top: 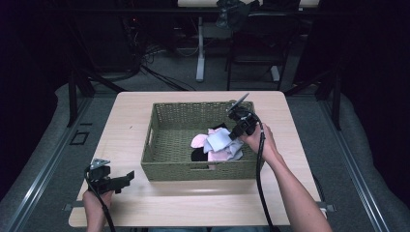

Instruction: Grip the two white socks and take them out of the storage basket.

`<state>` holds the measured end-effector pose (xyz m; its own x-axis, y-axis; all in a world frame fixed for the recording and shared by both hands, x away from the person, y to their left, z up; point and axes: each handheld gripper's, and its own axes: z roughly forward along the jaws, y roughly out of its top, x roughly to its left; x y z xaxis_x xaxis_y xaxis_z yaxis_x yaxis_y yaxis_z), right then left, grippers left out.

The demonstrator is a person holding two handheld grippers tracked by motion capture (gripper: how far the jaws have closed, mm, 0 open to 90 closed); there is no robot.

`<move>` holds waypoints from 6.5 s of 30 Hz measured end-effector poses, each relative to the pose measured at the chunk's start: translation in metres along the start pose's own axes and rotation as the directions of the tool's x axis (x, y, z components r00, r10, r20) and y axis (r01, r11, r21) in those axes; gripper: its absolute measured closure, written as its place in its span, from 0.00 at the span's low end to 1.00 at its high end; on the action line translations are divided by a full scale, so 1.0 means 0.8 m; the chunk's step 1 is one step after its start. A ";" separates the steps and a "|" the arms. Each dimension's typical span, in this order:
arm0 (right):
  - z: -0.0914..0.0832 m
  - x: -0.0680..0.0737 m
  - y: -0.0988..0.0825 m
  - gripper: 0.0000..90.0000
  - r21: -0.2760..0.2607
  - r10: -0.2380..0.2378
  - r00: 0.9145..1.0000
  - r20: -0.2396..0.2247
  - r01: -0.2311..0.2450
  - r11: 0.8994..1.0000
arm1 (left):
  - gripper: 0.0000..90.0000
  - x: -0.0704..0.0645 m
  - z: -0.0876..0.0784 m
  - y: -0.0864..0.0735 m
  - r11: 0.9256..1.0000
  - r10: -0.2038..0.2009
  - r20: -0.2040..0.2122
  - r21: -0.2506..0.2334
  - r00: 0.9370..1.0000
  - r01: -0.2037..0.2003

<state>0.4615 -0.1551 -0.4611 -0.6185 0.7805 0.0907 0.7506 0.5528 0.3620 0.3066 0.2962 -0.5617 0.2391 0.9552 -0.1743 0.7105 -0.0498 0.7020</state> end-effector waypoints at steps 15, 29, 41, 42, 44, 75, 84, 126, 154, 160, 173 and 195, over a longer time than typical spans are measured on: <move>-0.062 0.000 0.021 0.94 -0.078 -0.028 0.999 -0.017 0.027 0.997 | 0.01 -0.001 0.001 0.000 1.000 -0.002 0.004 -0.010 1.000 0.002; -0.105 0.006 0.038 0.94 -0.125 -0.053 0.998 -0.035 0.049 0.991 | 0.02 -0.001 0.000 0.000 1.000 0.006 0.010 -0.013 1.000 -0.006; -0.126 0.007 0.048 0.94 -0.147 -0.060 0.997 -0.043 0.053 0.988 | 0.02 -0.001 0.000 0.000 1.000 0.008 0.011 -0.012 1.000 -0.008; -0.128 0.006 0.048 0.94 -0.146 -0.062 0.997 -0.040 0.055 0.988 | 0.02 -0.001 0.000 0.000 1.000 0.008 0.012 -0.011 1.000 -0.008; -0.131 0.006 0.048 0.94 -0.152 -0.060 0.997 -0.044 0.053 0.987 | 0.02 -0.001 0.000 0.000 1.000 0.006 0.012 -0.010 1.000 -0.006; -0.181 -0.019 0.037 0.94 -0.234 -0.018 0.999 -0.040 0.008 0.972 | 0.02 -0.001 0.000 0.000 1.000 0.002 0.012 -0.004 1.000 -0.002; -0.208 -0.038 0.020 0.94 -0.259 0.016 1.000 -0.006 -0.017 0.966 | 0.02 -0.002 0.000 -0.001 1.000 0.004 0.011 -0.011 1.000 -0.004; -0.153 -0.146 -0.103 0.94 -0.128 0.252 0.957 0.147 -0.234 0.964 | 0.02 -0.002 0.001 0.000 1.000 0.004 0.016 -0.019 1.000 -0.004; -0.035 -0.154 -0.141 0.60 0.010 0.314 0.942 0.114 -0.318 0.948 | 0.02 -0.003 0.002 0.001 1.000 0.014 0.022 -0.004 1.000 -0.013; -0.073 -0.149 -0.136 0.30 -0.045 0.299 0.950 0.091 -0.296 0.954 | 0.02 -0.003 0.001 0.001 1.000 0.013 0.023 -0.008 1.000 -0.012; -0.142 -0.106 -0.103 0.03 -0.171 0.216 0.976 0.021 -0.209 0.963 | 0.02 -0.004 0.001 0.001 1.000 0.011 0.022 -0.014 1.000 -0.011; -0.096 0.004 0.011 0.05 -0.128 0.001 0.999 -0.037 -0.005 0.992 | 0.02 -0.002 0.001 0.001 1.000 0.010 0.030 -0.019 0.999 -0.009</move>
<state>0.4481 -0.1700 -0.3867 -0.6263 0.7694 0.1254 0.7181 0.5068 0.4770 0.3071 0.2941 -0.5611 0.2663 0.9453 -0.1882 0.6955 -0.0533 0.7166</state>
